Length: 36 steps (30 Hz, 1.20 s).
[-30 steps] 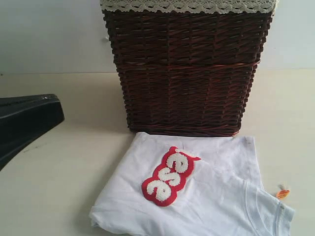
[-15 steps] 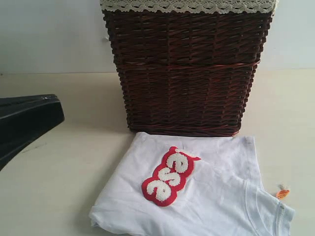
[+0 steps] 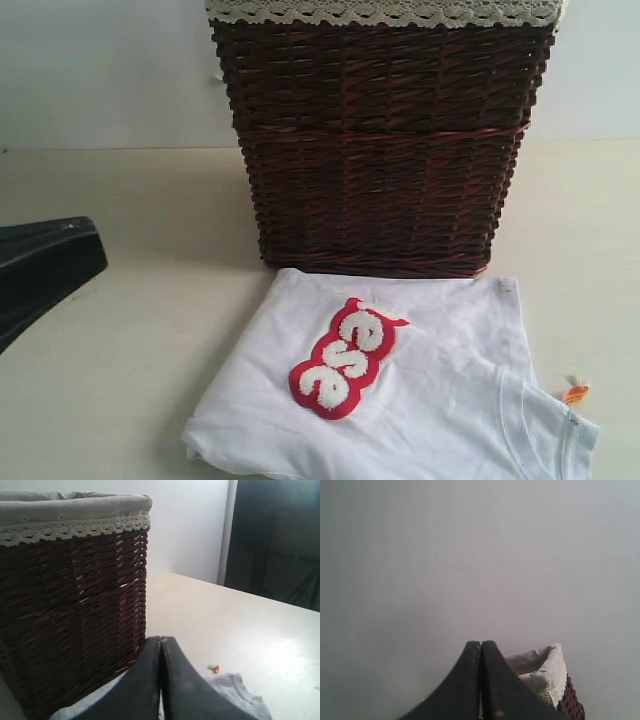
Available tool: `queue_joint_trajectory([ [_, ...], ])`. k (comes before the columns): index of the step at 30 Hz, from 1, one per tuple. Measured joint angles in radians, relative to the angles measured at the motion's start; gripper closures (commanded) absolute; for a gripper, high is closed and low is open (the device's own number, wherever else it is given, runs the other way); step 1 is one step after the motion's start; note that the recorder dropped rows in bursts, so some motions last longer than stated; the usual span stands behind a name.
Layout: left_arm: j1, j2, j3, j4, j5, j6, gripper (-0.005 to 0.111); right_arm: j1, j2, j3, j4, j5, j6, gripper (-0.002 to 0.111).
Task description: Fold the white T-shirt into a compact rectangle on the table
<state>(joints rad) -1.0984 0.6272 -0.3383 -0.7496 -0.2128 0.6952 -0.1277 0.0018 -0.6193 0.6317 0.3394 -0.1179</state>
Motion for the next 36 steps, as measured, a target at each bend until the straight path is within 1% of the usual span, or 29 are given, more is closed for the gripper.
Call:
queue_joint_trajectory([
  [2,0.016,-0.043,0.045,0.109,-0.006,-0.060,0.107,0.000,0.000,0.000,0.000,0.002,0.000,0.108],
  [3,0.061,-0.069,0.073,0.226,-0.006,-0.165,0.107,0.000,0.000,0.000,0.000,0.002,0.000,0.108],
  [4,0.087,-0.078,0.086,0.278,-0.006,-0.231,0.107,0.000,0.000,0.000,0.000,0.002,0.000,0.108],
  [5,0.164,-0.098,0.110,0.412,0.000,-0.377,0.107,0.000,0.000,0.000,0.000,0.004,0.000,0.108],
  [6,0.207,-0.109,0.122,0.479,0.000,-0.455,0.107,0.000,0.000,0.000,0.000,0.004,0.000,0.108],
  [7,0.295,-0.133,0.148,0.600,0.001,-0.593,0.107,0.000,0.000,0.000,0.000,0.004,0.000,0.108],
  [10,0.474,-0.232,0.204,0.901,0.011,-0.890,0.107,0.000,0.000,0.000,0.000,0.004,0.000,0.108],
  [11,0.532,-0.274,0.215,0.960,0.017,-0.960,0.107,0.000,0.000,0.000,0.000,0.004,0.000,0.108],
  [12,0.591,-0.317,0.226,0.986,0.021,-1.011,0.107,0.000,0.000,0.000,0.000,0.004,0.000,0.108],
  [14,0.713,-0.397,0.254,1.000,0.033,-1.050,0.107,0.000,0.000,0.000,0.000,0.004,0.001,0.108],
  [16,0.810,-0.470,0.287,0.984,0.044,-1.058,0.107,0.000,0.000,0.000,0.000,0.004,0.001,0.108],
  [18,0.865,-0.514,0.314,0.979,0.046,-1.058,0.107,0.000,0.000,0.000,0.000,0.004,0.001,0.108],
  [21,0.928,-0.562,0.334,0.970,0.058,-1.057,0.107,0.000,0.000,0.000,0.000,0.004,0.001,0.108],
  [24,0.983,-0.587,0.334,0.905,0.089,-0.994,0.107,0.000,0.000,0.000,0.000,0.004,0.001,0.108],
  [27,1.019,-0.592,0.334,0.823,0.113,-0.900,0.107,0.000,0.000,0.000,0.000,0.004,0.001,0.108],
  [31,1.042,-0.604,0.334,0.790,0.135,-0.816,0.107,0.000,0.000,0.000,0.000,0.004,0.001,0.108],
  [34,1.062,-0.622,0.334,0.786,0.188,-0.788,0.107,0.000,0.000,0.000,0.000,0.004,0.001,0.108],
  [36,1.084,-0.622,0.334,0.786,0.254,-0.785,0.107,0.000,0.000,0.000,0.000,0.004,0.001,0.108],
])
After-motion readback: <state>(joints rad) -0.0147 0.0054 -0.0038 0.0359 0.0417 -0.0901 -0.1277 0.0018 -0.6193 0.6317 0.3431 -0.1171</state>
